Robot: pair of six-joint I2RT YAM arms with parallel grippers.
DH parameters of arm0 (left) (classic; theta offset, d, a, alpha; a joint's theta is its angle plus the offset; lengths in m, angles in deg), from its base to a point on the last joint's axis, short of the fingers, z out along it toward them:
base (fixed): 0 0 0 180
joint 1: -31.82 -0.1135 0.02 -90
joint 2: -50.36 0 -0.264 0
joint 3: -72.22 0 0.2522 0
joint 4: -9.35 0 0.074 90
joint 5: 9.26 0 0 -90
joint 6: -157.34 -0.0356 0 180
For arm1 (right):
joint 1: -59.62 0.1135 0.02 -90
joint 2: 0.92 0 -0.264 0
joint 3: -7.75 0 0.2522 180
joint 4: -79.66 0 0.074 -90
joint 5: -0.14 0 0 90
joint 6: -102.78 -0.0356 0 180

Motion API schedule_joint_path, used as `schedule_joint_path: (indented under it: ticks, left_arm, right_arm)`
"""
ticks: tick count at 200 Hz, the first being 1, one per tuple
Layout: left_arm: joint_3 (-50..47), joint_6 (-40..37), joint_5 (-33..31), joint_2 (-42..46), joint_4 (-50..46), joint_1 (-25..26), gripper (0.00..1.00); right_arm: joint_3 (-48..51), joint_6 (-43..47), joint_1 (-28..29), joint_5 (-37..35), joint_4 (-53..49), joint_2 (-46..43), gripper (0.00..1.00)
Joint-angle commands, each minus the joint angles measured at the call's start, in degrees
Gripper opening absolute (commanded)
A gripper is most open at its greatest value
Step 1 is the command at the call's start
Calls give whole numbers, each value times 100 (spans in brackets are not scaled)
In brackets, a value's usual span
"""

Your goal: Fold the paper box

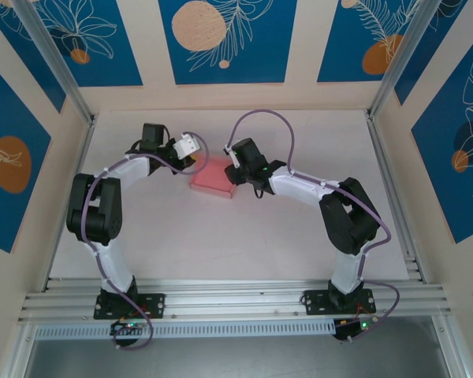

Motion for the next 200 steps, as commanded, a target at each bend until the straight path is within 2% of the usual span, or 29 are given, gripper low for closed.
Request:
schedule_joint_path:
  ticks: [1,56,83,100,117,167,200]
  left_arm:
    - [209,185,150,-77,-14,20,7]
    - [263,376,38,45,-380,172,5]
    - [446,817,-250,10,-624,364,1]
    - [603,1368,-564,-48,-793,471,0]
    - [666,1980,-608,-94,-889,550,0]
    - [259,3850,-996,-50,-127,887,0]
    - [160,5111,-1213,-51,204,975,0]
  right_arm:
    - [-35,-156,-42,73,-97,-49,47]
    - [-203,-489,-242,436,-190,66,38]
    - [-450,-743,-286,718,-274,245,27]
    - [-605,-919,-282,799,-330,365,20]
    - [-708,-1091,-282,813,-338,430,16]
    - [-759,-1311,-255,677,-131,599,0]
    - [-811,-1410,-221,589,-25,625,0]
